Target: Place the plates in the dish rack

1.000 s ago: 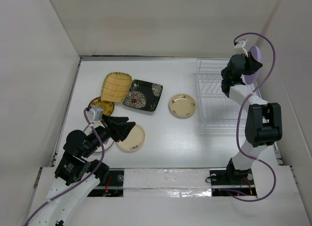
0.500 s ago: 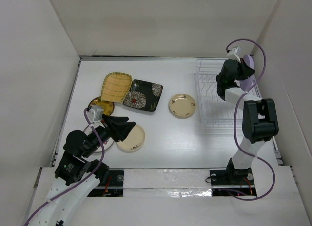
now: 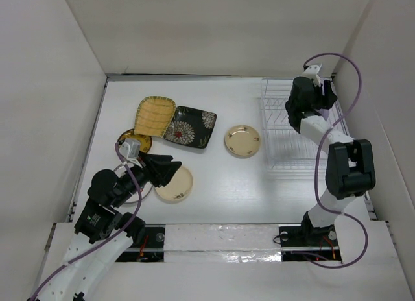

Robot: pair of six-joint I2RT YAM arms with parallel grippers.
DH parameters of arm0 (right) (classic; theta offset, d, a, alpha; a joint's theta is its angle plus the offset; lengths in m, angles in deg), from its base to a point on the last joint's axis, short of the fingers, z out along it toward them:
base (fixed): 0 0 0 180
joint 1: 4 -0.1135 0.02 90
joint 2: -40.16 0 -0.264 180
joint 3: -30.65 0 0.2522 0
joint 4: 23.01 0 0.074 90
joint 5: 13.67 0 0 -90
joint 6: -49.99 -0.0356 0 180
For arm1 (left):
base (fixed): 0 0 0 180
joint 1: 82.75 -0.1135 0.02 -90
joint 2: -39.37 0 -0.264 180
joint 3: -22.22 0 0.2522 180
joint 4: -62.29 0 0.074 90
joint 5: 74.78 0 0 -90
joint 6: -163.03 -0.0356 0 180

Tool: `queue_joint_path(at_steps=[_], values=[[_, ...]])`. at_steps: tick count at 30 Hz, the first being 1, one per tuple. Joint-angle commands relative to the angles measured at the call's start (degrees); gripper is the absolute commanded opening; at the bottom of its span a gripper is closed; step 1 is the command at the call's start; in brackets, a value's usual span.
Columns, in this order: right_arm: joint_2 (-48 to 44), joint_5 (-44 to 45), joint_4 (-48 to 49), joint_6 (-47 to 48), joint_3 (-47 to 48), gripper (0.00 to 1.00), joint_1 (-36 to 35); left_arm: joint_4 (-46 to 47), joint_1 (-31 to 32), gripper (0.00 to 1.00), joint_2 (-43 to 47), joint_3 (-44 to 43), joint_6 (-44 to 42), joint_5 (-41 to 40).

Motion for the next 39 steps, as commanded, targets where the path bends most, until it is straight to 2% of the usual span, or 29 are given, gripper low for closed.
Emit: queue_joint_path(at_steps=[1, 5, 7, 8, 10, 11, 12, 15, 20, 21, 22, 23, 26, 29, 34, 37, 38, 39], values=[[-8.92, -2.63, -12.68, -18.6, 7.89, 0.67, -2.28, 1.76, 0.28, 0.43, -0.67, -0.19, -0.06, 0.04], [-17.36, -9.48, -25.07, -27.58, 7.73, 0.67, -10.1, 1.85, -2.09, 0.22, -1.9, -0.28, -0.33, 0.3], [-21.05, -16.5, -28.35, -32.42, 5.98, 0.58, -14.05, 1.76, -2.1, 0.15, -2.52, -0.37, -0.24, 0.04], [-22.11, -18.88, -30.97, -33.82, 5.18, 0.37, -18.95, 1.59, -2.1, 0.07, -2.95, -0.46, -0.24, -0.22], [-23.61, -25.47, -33.1, -38.74, 3.51, 0.15, -24.33, 1.67, -2.1, 0.01, -3.13, -0.55, -0.5, -1.36], [-23.61, -27.06, -34.68, -40.93, 1.76, 0.0, -27.23, 1.59, -2.1, 0.0, -3.4, -0.98, -0.59, -1.89], [-23.53, -30.9, -34.87, -45.48, 0.62, 0.0, -32.48, 1.41, -2.1, 0.0, -3.49, -1.25, -1.11, -3.37], [-20.64, -39.26, -31.63, -52.87, -3.33, 0.0, -41.45, 0.36, -2.1, 0.0, -4.45, -2.47, -1.82, -7.5], [-10.1, -47.46, -21.26, -61.07, -5.72, 0.0, -50.54, -0.7, -2.1, 0.02, -4.72, -2.57, -1.65, -11.56], [-8.25, -48.6, -19.77, -63.52, -5.81, 0.05, -51.42, -0.79, -2.1, 0.11, -4.63, -2.39, -1.56, -12.52], [-6.41, -49.04, -18.45, -64.85, -6.16, 0.14, -52.04, -0.87, -2.1, 0.15, -4.54, -2.39, -1.3, -12.88], [-3.26, -49.83, -15.73, -66.6, -6.6, 0.31, -52.56, -1.05, -2.1, 0.22, -4.28, -2.22, -1.21, -13.31], [0.89, -55.63, -7.56, -71.79, -9.15, 0.52, -52.57, -1.05, -2.1, 0.32, -4.19, -1.95, -0.94, -14.02], [5.03, -57.48, -4.39, -75.05, -9.94, 0.53, -52.57, -1.23, -2.1, 0.36, -4.36, -1.78, -0.68, -14.37], [9.42, -60.29, -0.16, -78.3, -11.44, 0.51, -52.57, -1.23, -2.1, 0.37, -5.07, -1.78, -0.68, -14.37], [11.45, -62.14, 2.3, -79.53, -12.4, 0.38, -52.57, -1.14, -2.1, 0.37, -4.98, -1.78, -0.68, -14.29], [11.54, -62.32, 3.53, -79.88, -12.75, 0.24, -52.57, -1.14, -2.1, 0.37, -4.89, -1.78, -0.77, -14.2], [11.63, -61.8, 3.71, -80.76, -13.8, 0.18, -52.57, -1.14, -2.1, 0.37, -4.89, -1.78, -0.77, -14.29]])
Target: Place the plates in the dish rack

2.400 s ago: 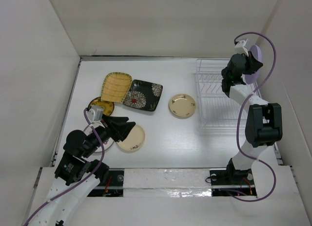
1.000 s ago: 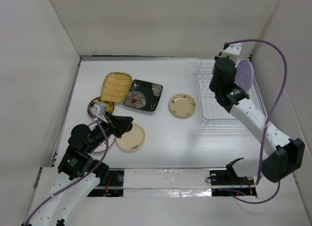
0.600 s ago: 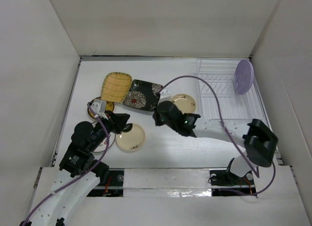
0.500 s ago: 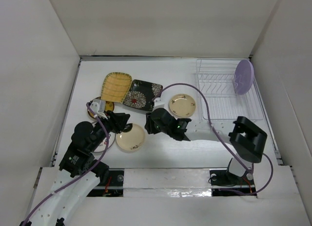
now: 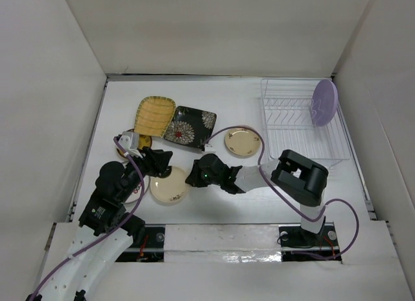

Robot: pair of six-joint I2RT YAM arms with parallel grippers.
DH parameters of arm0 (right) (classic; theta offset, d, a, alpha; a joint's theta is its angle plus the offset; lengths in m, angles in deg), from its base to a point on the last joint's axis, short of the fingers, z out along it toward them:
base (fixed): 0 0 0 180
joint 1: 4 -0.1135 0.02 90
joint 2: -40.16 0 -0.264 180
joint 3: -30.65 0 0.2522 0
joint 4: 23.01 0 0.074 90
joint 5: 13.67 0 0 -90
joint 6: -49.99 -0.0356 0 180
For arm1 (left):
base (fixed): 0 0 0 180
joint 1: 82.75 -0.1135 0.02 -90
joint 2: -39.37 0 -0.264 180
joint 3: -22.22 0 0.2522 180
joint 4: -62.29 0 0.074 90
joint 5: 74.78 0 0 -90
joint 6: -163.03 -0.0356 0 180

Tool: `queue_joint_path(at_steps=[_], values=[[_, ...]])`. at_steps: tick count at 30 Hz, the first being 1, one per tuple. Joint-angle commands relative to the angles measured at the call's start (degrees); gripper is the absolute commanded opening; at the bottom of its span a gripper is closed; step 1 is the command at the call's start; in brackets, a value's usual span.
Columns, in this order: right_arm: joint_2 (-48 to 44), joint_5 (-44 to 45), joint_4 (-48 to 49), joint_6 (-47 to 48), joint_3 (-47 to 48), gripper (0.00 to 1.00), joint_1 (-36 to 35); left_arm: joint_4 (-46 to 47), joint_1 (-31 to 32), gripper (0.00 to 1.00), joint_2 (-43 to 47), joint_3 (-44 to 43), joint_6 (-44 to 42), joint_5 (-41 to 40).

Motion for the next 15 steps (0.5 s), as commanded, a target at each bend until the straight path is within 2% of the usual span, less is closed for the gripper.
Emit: queue_joint_path(at_steps=[1, 2, 5, 7, 10, 11, 12, 14, 15], values=[[0.35, -1.32, 7.1, -3.94, -2.72, 0.08, -0.11, 1.51, -0.17, 0.37, -0.26, -1.73, -0.07, -0.52], [-1.57, 0.52, 8.67, -4.73, -4.04, 0.0, -0.11, 1.51, -0.17, 0.37, -0.26, -1.82, -0.15, -0.52], [-7.27, 3.69, 8.61, -4.56, -9.4, 0.0, 0.5, 1.51, -0.17, 0.37, -0.26, -1.73, -0.16, -0.34], [-15.79, 7.9, 5.8, -1.93, -11.51, 0.0, 0.5, 1.68, -0.17, 0.37, -0.26, -1.82, -0.33, -0.17], [-29.76, 18.43, -5.17, 4.56, -10.65, 0.0, 1.03, 1.68, -0.17, 0.37, -0.17, -1.82, -0.42, 0.1], [-33.02, 21.6, -11.72, 6.76, -8.64, 0.0, 1.73, 1.77, -0.17, 0.37, 0.0, -1.82, -0.33, 0.19], [-38.62, 27.89, -15.01, 11.48, -7.32, 0.0, 3.82, 1.77, -0.17, 0.37, 0.18, -1.82, -0.42, 0.36], [-42.61, 34.78, -23.25, 15.72, -3.2, 0.0, 7.51, 1.95, -0.17, 0.37, 0.62, -1.73, -0.51, 0.54], [-44.11, 40.12, -25.22, 20.1, -1.78, 0.0, 12.49, 1.95, -0.17, 0.37, 0.79, -1.65, -0.42, 0.8]])
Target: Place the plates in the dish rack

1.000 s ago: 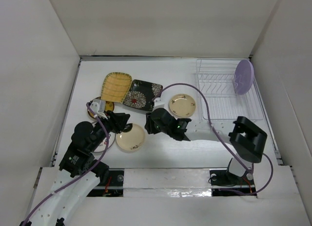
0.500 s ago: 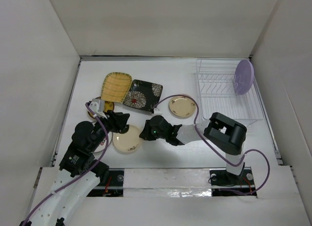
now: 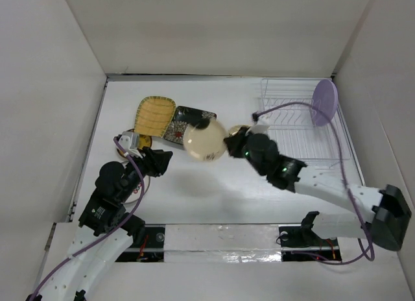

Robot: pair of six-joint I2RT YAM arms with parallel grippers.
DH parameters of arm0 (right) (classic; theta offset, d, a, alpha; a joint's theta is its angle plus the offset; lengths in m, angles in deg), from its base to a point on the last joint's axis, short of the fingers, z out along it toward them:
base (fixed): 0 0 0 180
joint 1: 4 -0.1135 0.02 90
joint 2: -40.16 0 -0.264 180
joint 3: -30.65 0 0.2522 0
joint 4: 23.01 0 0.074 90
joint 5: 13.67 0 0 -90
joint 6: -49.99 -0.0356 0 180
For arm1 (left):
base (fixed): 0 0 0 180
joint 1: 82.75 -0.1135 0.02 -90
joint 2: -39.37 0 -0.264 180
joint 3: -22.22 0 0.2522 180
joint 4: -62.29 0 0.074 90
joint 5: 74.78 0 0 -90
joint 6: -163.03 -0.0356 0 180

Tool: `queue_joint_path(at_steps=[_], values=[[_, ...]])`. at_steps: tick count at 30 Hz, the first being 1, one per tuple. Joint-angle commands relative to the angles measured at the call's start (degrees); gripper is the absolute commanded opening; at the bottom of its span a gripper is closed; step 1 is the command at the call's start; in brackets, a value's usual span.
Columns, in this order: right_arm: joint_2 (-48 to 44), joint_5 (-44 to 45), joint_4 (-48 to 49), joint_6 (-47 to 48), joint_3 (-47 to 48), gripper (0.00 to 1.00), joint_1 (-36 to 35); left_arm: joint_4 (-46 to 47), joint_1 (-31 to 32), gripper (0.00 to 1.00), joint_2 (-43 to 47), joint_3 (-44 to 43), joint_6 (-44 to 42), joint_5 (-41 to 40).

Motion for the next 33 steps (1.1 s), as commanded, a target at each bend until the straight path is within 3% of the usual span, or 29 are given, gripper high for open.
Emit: queue_joint_path(at_steps=[1, 3, 7, 11, 14, 20, 27, 33], values=[[-6.61, 21.6, -10.59, 13.31, 7.03, 0.0, 9.86, 2.03, -0.17, 0.38, 0.82, -1.64, -0.46, 0.8], [-6.98, 29.93, -11.22, 20.93, 10.71, 0.0, 15.14, 2.12, -0.17, 0.38, 0.91, -1.64, -0.38, 1.24], [-2.33, 37.17, -12.88, 30.37, 19.23, 0.0, 28.75, 2.3, -0.17, 0.38, 1.87, -1.47, -0.38, 1.86], [4.97, 43.15, -17.18, 38.46, 28.82, 0.0, 34.4, 2.56, -0.17, 0.38, 3.8, -1.29, -0.55, 2.47], [8.39, 43.78, -14.91, 46.81, 32.7, 0.0, 38.18, 3.0, -0.17, 0.38, 5.03, -1.12, -0.64, 3.44], [15.07, 46.59, 1.07, 66.05, 32.45, 0.0, 39.42, 3.09, -0.17, 0.38, 6.88, -1.12, -0.64, 4.23], [24.48, 43.08, 20.14, 91.27, 32.62, 0.0, 37.66, 2.56, 1.58, 0.38, 9.43, -1.29, -0.55, 2.65], [27.47, 40.53, 14.98, 91.47, 36.84, 0.0, 39.5, 2.3, 2.2, 0.38, 10.66, -1.38, -0.55, 2.03]])
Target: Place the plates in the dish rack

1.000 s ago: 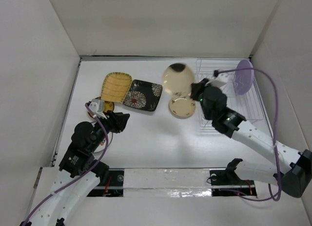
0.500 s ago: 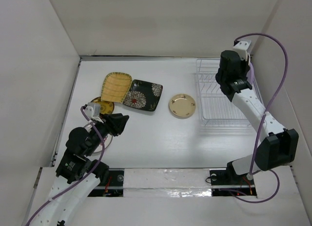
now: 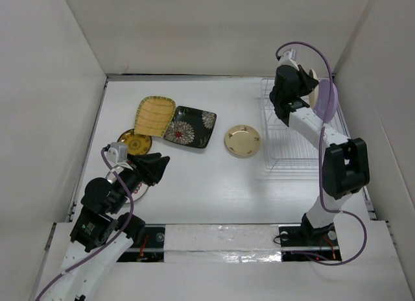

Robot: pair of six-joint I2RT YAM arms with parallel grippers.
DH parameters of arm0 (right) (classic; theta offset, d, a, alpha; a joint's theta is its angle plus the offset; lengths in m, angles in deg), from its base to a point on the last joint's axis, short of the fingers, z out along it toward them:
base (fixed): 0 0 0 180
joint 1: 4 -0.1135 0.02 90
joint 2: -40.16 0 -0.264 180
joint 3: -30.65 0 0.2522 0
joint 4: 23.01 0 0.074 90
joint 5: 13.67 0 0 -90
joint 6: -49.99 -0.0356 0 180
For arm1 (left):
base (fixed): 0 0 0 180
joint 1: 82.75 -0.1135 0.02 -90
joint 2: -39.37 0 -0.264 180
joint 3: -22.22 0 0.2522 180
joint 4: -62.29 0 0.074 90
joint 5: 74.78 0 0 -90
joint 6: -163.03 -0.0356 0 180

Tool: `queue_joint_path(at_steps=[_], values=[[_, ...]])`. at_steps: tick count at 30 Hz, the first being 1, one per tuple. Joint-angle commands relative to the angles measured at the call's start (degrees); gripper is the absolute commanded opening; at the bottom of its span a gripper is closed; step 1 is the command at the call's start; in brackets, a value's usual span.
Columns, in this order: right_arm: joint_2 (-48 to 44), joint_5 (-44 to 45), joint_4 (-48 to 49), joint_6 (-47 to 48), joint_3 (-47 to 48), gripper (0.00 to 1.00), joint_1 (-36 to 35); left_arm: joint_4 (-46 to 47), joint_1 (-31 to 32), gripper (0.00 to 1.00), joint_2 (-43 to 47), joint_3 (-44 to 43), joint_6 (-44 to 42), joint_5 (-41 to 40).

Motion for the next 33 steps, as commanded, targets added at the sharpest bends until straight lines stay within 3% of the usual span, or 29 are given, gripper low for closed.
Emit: queue_joint_path(at_steps=[1, 11, 33], values=[[-1.18, -1.3, 4.68, 4.13, 4.8, 0.0, 1.24, 2.15, 0.34, 0.38, 1.26, -1.29, -0.4, -0.48], [0.84, -3.51, 5.48, 1.23, -0.21, 0.0, 6.33, 1.88, 0.87, 0.38, 2.58, -1.47, -0.22, -1.18], [8.58, -3.07, 4.85, -9.06, -6.27, 0.0, 7.39, 1.44, 0.87, 0.38, 2.5, -1.56, -0.05, -1.98]])
